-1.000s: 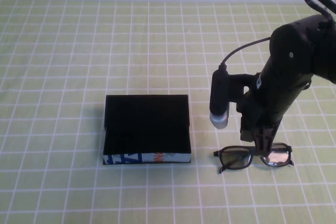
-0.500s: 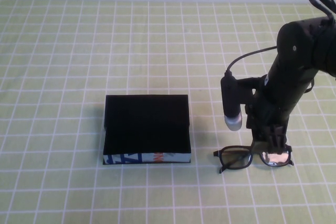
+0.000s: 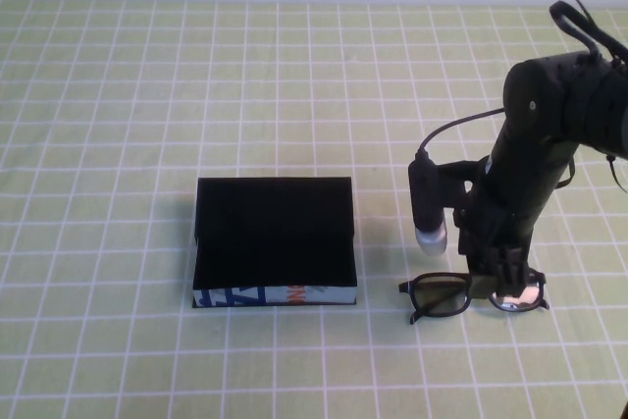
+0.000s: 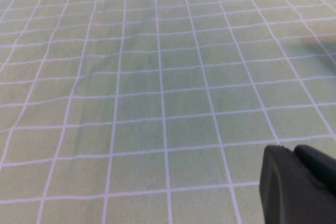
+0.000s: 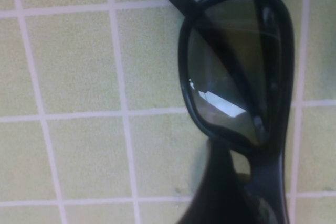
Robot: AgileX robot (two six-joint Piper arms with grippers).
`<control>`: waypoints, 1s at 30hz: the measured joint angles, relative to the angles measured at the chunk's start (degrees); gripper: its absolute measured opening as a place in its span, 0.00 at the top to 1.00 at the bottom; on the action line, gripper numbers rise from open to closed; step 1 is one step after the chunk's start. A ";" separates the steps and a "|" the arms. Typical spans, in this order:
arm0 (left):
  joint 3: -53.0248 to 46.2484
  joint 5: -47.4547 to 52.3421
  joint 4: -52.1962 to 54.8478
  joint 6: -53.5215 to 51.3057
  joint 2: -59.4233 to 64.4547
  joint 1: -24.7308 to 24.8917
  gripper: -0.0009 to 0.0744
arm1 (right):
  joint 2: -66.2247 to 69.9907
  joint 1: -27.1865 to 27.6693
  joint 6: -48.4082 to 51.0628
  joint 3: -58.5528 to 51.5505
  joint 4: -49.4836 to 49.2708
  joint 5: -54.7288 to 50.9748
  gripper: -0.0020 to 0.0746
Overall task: Return glasses to glasses case
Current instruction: Pick up the glasses from the table
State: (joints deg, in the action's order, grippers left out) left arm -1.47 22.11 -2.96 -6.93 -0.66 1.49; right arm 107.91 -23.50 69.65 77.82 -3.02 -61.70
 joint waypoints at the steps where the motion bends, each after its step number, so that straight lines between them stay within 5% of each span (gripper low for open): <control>1: 0.00 0.00 0.00 0.02 0.00 0.00 0.99 | 0.42 0.00 0.00 0.00 0.00 0.10 0.43; 13: 0.00 0.00 0.00 0.02 0.00 0.00 0.99 | 2.03 0.00 0.00 0.00 0.00 0.22 0.44; 21: 0.00 0.00 0.00 0.02 0.00 0.00 0.99 | 2.03 0.00 0.00 0.00 0.97 -0.48 0.57; 30: 0.00 0.00 0.00 0.12 0.00 0.00 0.99 | 2.03 0.00 0.11 0.00 1.90 -0.61 0.60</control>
State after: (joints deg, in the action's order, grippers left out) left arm -1.47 22.11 -2.96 -6.81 -0.66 1.49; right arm 109.94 -23.50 69.76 77.82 -1.12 -62.31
